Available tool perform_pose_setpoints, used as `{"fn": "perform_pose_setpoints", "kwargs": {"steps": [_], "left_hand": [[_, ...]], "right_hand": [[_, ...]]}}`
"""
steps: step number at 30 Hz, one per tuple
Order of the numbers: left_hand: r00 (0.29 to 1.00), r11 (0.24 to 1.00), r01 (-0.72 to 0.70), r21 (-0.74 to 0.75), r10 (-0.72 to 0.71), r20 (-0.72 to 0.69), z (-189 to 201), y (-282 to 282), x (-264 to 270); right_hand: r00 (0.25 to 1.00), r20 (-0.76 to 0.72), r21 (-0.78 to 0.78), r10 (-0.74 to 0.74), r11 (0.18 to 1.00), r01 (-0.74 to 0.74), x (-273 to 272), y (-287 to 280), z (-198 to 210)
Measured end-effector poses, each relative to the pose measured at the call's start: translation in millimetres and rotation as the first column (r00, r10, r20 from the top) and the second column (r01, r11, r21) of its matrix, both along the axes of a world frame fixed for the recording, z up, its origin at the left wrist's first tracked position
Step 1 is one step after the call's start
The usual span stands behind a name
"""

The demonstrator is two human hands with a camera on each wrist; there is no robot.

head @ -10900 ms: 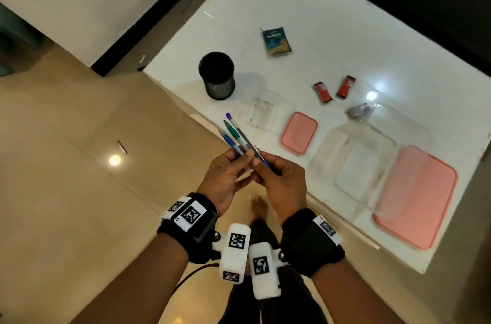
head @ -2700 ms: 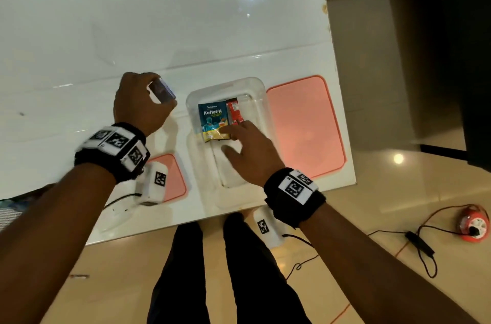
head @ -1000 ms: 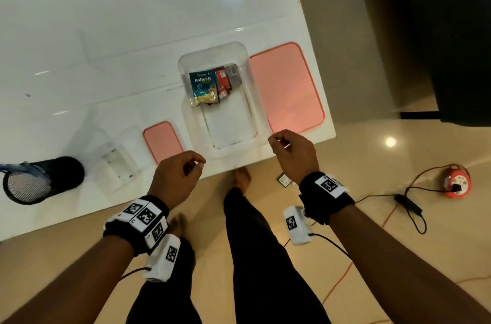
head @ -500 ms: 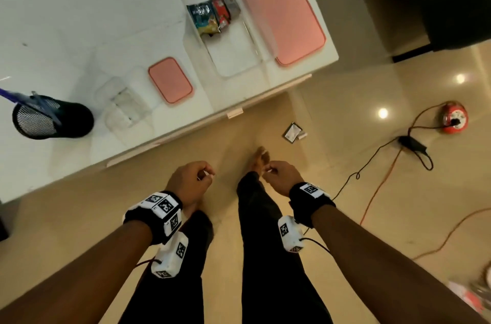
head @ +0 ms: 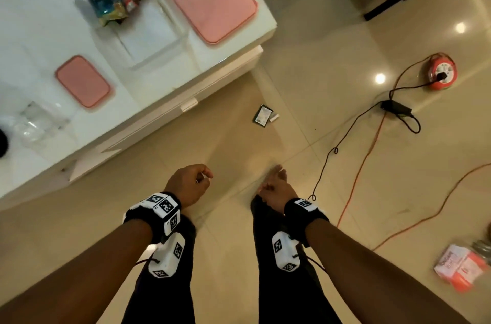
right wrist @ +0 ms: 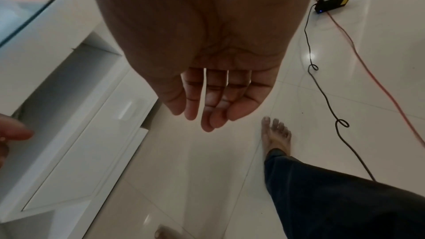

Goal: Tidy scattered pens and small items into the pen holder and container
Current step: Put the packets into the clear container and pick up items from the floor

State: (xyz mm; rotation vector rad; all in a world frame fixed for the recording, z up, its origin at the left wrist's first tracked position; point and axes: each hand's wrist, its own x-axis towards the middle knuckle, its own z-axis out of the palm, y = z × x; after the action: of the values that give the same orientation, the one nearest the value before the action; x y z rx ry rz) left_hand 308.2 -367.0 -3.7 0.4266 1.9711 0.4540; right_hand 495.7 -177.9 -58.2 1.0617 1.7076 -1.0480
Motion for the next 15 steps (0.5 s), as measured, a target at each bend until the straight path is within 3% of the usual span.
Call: {"fn": "perform_pose_setpoints", "kwargs": {"steps": [2,7,12,15], "left_hand": [[1.000,1.000,-0.014,-0.020,0.013,-0.005,-11,32,2],[0.999,0.999,0.047,0.000,-0.047,-0.006,-62,111,14],[1.000,0.999,-0.005,-0.034,0.005,0.013,-150,171,13],[0.999,0.999,0.041,-0.019,-0.041,0.036,-212,205,3]], "right_hand": [[1.000,-0.001,-0.030,0.003,1.000,-0.003,-7,26,11],[0.999,-0.051,-0.005,-0.011,1.000,0.011,-10,93,-30],[0.994,-0.079,0.065,-0.075,0.995,0.080,-35,148,-105],[0.977,-0.126,0.124,-0.172,0.974,0.188,-59,175,-166]]}}
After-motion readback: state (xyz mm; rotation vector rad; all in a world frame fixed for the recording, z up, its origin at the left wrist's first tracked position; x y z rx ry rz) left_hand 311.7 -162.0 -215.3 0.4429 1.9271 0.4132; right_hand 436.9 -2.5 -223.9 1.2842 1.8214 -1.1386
